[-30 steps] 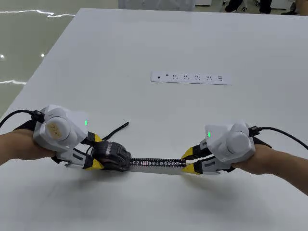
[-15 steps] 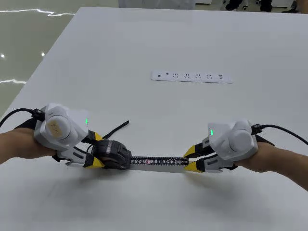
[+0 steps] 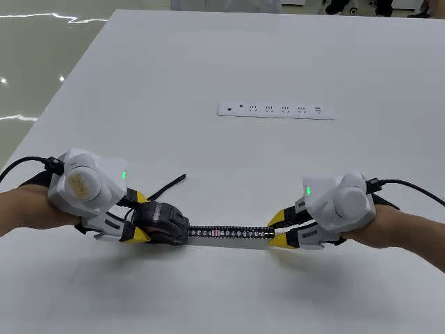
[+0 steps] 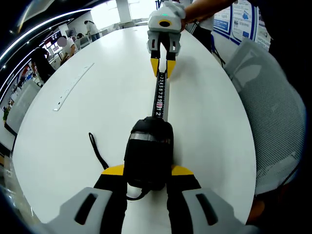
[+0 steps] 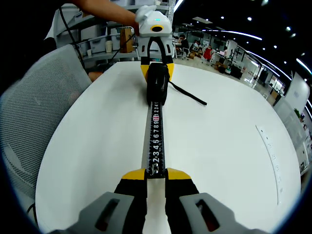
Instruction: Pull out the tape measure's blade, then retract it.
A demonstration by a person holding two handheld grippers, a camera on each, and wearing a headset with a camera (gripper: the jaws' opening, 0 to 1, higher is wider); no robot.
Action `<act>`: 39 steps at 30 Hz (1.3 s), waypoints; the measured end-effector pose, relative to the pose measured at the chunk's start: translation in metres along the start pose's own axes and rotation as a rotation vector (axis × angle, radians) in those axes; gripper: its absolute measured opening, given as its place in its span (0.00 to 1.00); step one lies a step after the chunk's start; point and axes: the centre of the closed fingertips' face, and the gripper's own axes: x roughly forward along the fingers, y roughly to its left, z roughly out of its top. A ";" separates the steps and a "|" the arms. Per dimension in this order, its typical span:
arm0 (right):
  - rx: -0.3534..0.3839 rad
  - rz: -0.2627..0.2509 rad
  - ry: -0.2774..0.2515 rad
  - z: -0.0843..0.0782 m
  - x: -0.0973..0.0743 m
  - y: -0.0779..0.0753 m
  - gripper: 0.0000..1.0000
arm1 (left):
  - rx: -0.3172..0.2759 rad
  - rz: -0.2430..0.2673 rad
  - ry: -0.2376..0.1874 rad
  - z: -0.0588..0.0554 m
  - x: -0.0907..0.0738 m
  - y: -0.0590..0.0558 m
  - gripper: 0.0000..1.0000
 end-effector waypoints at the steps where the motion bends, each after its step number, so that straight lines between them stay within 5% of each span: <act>1: 0.000 0.000 0.001 0.000 -0.001 0.000 0.12 | 0.000 0.000 0.000 0.000 0.000 0.000 0.26; 39: -0.002 0.002 0.009 -0.010 -0.008 0.000 0.12 | 0.002 0.004 0.004 -0.002 0.001 0.001 0.26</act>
